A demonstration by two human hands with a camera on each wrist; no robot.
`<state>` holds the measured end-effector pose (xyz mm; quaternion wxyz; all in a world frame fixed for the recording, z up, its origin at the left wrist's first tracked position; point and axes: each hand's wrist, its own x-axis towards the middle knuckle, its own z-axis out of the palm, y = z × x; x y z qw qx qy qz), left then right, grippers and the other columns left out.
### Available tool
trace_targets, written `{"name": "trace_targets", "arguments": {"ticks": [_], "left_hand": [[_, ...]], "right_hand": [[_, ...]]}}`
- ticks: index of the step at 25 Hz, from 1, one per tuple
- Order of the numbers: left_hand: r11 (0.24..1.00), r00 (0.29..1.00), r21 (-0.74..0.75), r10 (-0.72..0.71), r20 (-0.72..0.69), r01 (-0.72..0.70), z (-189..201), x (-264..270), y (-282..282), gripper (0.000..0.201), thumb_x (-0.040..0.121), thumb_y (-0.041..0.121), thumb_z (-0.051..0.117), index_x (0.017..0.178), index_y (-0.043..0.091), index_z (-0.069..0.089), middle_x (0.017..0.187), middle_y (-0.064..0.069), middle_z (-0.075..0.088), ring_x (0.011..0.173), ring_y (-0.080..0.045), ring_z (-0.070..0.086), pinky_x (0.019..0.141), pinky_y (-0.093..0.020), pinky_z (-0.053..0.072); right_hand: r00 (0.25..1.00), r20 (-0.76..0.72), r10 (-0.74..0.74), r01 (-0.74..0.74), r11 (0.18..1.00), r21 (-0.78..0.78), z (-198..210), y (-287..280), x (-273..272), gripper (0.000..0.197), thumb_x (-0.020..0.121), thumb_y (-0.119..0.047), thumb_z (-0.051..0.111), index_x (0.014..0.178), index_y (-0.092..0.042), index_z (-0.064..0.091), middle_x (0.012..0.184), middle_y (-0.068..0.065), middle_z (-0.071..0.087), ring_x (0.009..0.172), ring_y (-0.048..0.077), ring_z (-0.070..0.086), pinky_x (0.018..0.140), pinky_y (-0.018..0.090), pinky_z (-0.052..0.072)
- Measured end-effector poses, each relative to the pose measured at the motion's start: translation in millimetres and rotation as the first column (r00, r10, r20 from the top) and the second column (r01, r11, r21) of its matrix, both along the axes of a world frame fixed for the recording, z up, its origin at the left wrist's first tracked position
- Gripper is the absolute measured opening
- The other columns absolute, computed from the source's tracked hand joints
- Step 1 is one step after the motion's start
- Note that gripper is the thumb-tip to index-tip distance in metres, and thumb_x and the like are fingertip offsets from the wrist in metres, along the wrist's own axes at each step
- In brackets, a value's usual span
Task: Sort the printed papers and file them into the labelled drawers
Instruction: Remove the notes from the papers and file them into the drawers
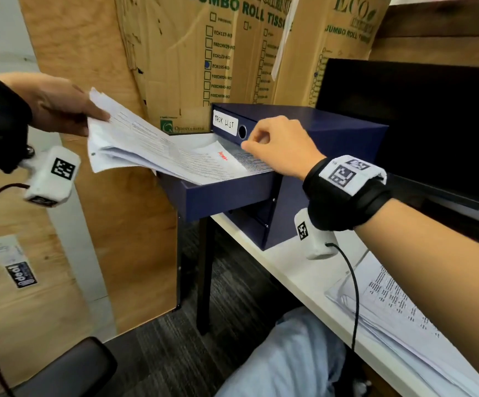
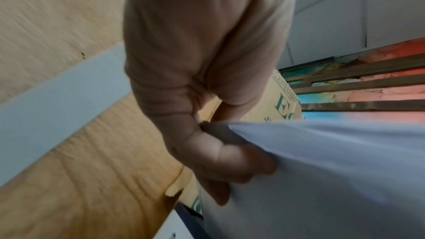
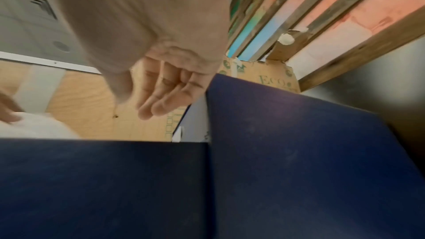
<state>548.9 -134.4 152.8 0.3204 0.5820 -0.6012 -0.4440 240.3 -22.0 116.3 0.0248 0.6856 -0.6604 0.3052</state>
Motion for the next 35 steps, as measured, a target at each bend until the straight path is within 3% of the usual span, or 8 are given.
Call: {"name": "trace_targets", "arguments": {"ticks": [10, 15, 18, 20, 25, 28, 31, 35], "left_hand": [[0.946, 0.953, 0.203, -0.208, -0.222, 0.253, -20.6, -78.8, 8.5, 0.024, 0.101, 0.005, 0.037, 0.095, -0.003, 0.059, 0.092, -0.013, 0.071, 0.067, -0.012, 0.071, 0.058, -0.019, 0.057], [0.935, 0.945, 0.261, -0.166, -0.283, 0.242, -11.7, -90.8, 7.0, 0.025, 0.102, 0.004, 0.034, 0.11, -0.014, 0.05, 0.112, -0.026, 0.059, 0.076, -0.026, 0.073, 0.063, -0.027, 0.059], [0.977, 0.969, 0.155, -0.114, -0.218, 0.15, -18.4, -91.4, -3.2, 0.034, 0.098, -0.003, 0.042, 0.128, -0.018, 0.039, 0.127, -0.025, 0.048, 0.105, -0.034, 0.064, 0.067, -0.033, 0.059], [0.993, 0.994, -0.051, -0.106, -0.033, 0.104, -25.7, -88.5, -8.0, 0.032, 0.092, -0.005, 0.054, 0.121, -0.018, 0.048, 0.115, -0.024, 0.057, 0.093, -0.029, 0.066, 0.066, -0.033, 0.06], [0.908, 0.88, -0.418, 0.171, 0.444, 0.034, -46.1, -63.2, -17.6, 0.032, 0.089, 0.001, 0.051, 0.118, -0.009, 0.058, 0.106, -0.024, 0.064, 0.089, -0.035, 0.064, 0.076, -0.043, 0.058], [0.974, 0.96, -0.221, 0.016, 0.28, 0.048, -60.8, -55.4, -25.4, 0.017, 0.088, -0.005, 0.053, 0.097, -0.011, 0.066, 0.091, -0.025, 0.07, 0.076, -0.028, 0.065, 0.074, -0.039, 0.059], [0.984, 1.0, -0.178, -0.003, 0.028, 0.008, -69.2, -54.9, -22.0, 0.007, 0.086, -0.006, 0.062, 0.08, -0.004, 0.064, 0.086, -0.017, 0.069, 0.081, -0.023, 0.066, 0.083, -0.033, 0.058], [0.978, 0.965, -0.193, 0.029, -0.263, -0.081, -83.5, -60.3, -10.5, 0.011, 0.081, -0.01, 0.066, 0.082, 0.0, 0.06, 0.09, -0.018, 0.064, 0.075, -0.019, 0.063, 0.066, -0.019, 0.058]], "right_hand": [[0.772, -0.292, 0.564, -0.572, 0.817, 0.067, -37.7, 5.4, 57.6, 0.048, 0.099, -0.037, 0.049, 0.146, -0.03, 0.039, 0.155, 0.004, 0.032, 0.14, 0.02, 0.032, 0.111, 0.034, 0.031], [0.824, -0.365, 0.433, -0.441, 0.895, 0.067, -30.3, -6.7, 44.1, 0.041, 0.102, -0.043, 0.036, 0.101, -0.017, 0.067, 0.099, 0.0, 0.068, 0.094, 0.019, 0.059, 0.08, 0.037, 0.043], [0.884, -0.312, 0.349, -0.305, 0.935, 0.182, -35.6, -16.7, 26.5, 0.07, 0.101, -0.054, 0.024, 0.086, 0.001, 0.064, 0.068, 0.01, 0.06, 0.066, 0.025, 0.054, 0.071, 0.038, 0.044], [0.899, -0.26, 0.352, -0.289, 0.924, 0.252, -42.3, -19.6, 20.6, 0.078, 0.1, -0.057, 0.021, 0.089, 0.007, 0.064, 0.055, 0.009, 0.047, 0.055, 0.024, 0.045, 0.07, 0.038, 0.044], [0.825, -0.316, 0.469, -0.406, 0.88, 0.248, -49.4, -25.5, 24.5, 0.078, 0.095, -0.065, 0.01, 0.091, -0.01, 0.066, 0.096, 0.012, 0.069, 0.092, 0.028, 0.061, 0.088, 0.042, 0.045], [0.841, -0.383, 0.382, -0.227, 0.892, 0.391, -40.0, -30.1, 30.4, 0.074, 0.092, -0.067, 0.005, 0.06, -0.008, 0.037, 0.068, 0.011, 0.055, 0.074, 0.026, 0.055, 0.1, 0.035, 0.029], [0.924, -0.17, 0.343, -0.238, 0.862, 0.447, -33.5, -32.0, 24.7, 0.091, 0.089, -0.072, 0.004, 0.078, -0.007, 0.067, 0.089, 0.007, 0.067, 0.089, 0.02, 0.057, 0.103, 0.036, 0.028], [0.959, -0.069, 0.275, -0.28, 0.957, -0.077, -24.2, -26.8, 6.1, 0.064, 0.099, -0.055, 0.022, 0.102, -0.015, 0.071, 0.102, 0.006, 0.066, 0.115, 0.023, 0.053, 0.113, 0.04, 0.026]]}}
